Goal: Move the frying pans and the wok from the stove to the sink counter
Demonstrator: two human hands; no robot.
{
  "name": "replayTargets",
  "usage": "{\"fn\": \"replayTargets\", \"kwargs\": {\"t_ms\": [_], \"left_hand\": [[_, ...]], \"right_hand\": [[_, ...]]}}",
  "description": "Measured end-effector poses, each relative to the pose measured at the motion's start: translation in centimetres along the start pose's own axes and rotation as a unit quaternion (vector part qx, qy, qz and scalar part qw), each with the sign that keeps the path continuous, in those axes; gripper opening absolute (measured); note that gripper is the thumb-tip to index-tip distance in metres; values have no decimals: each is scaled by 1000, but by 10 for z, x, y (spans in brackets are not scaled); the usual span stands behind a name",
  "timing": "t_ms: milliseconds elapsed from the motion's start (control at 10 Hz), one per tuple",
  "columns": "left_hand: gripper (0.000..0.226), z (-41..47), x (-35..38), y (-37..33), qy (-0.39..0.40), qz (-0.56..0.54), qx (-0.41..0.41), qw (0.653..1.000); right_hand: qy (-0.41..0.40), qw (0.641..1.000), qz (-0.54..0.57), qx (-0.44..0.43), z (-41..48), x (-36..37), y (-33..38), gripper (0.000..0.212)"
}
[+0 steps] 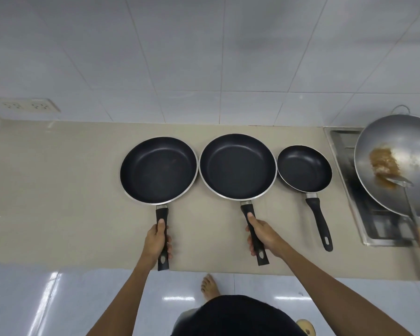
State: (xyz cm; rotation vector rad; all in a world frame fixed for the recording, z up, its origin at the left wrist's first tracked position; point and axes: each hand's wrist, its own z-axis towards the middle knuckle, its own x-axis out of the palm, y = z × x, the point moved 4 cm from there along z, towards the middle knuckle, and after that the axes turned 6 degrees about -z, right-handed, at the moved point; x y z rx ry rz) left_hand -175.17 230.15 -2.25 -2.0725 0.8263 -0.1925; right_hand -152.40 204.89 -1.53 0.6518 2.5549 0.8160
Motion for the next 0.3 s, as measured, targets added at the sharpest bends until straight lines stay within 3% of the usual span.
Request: {"fn": "replayTargets", "kwargs": {"t_ms": [100, 300], "left_hand": [[49, -7, -5, -13, -18, 57, 11, 998], [75, -29, -9, -40, -46, 210, 84, 973]], "right_hand": [[-31, 997, -77, -5, -8, -9, 7, 58], [-65, 965, -245, -66, -35, -47, 22, 65]]}}
